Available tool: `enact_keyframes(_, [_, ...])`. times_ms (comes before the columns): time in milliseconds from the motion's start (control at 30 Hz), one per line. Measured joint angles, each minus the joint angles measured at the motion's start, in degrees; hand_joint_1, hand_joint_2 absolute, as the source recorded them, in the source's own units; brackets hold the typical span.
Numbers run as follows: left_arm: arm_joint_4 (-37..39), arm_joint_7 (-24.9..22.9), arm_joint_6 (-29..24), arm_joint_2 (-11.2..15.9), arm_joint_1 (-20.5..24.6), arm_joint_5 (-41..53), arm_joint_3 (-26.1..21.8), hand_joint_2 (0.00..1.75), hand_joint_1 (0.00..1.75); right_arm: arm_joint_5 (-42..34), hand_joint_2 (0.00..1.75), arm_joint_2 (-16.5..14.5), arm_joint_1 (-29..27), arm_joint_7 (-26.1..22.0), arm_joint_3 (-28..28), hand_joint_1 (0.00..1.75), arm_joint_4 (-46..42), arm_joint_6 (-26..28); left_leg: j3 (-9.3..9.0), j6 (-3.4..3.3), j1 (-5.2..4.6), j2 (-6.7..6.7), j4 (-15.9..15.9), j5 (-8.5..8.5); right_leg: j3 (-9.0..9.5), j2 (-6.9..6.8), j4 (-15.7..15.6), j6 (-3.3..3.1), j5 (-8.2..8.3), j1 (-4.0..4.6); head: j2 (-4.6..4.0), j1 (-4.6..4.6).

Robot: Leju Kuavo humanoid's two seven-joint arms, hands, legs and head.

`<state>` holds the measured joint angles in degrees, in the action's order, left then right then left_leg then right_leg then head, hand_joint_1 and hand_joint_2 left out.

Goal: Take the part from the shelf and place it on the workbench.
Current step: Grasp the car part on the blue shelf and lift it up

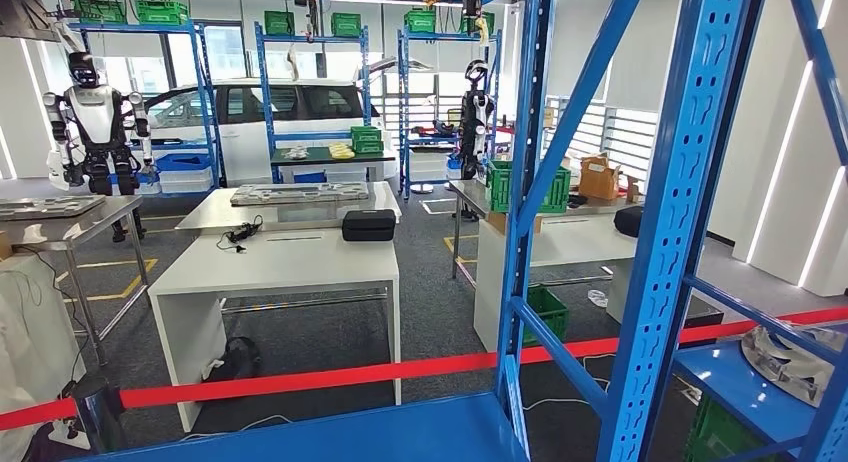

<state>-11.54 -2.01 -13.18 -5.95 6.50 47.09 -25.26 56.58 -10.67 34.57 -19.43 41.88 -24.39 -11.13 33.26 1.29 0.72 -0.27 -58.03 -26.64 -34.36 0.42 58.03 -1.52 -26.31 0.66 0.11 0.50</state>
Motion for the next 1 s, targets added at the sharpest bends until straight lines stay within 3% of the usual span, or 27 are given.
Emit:
enact_keyframes(200, [0.01,0.23,0.00,-0.06,0.01,0.37,-0.36,0.00,0.00,0.19,1.75,0.98,1.59,3.52,1.30,0.00,1.03,-1.16,-0.48,-0.01,0.00,-0.02,0.01,-0.10,0.48,-0.02,0.00,0.01,-0.19,0.01,0.00,0.00])
enact_keyframes(533, [0.09,-1.10,1.09,0.81,0.00,2.48,-0.46,0.00,0.00,0.31,1.75,2.87,2.42,4.59,2.45,0.00,1.27,-0.09,-0.85,0.01,0.00,-0.03,0.02,-0.19,0.84,-0.02,0.00,0.03,-0.24,0.01,0.00,0.00])
enact_keyframes(933, [0.09,0.32,1.22,2.91,-0.16,2.90,-0.60,0.00,0.00,1.31,1.75,5.03,2.54,7.30,2.79,0.00,1.27,5.25,-0.88,0.01,0.00,-0.03,0.02,-0.20,0.89,-0.02,0.00,0.01,-0.26,0.01,0.00,0.00])
enact_keyframes(1000, [0.10,0.61,1.39,2.89,-0.21,3.23,-0.60,0.87,0.00,1.58,1.75,5.45,2.78,8.07,2.83,0.00,1.27,5.72,-0.88,0.00,-0.01,-0.04,0.02,-0.20,0.89,-0.03,0.00,0.02,-0.26,0.01,0.00,0.00])
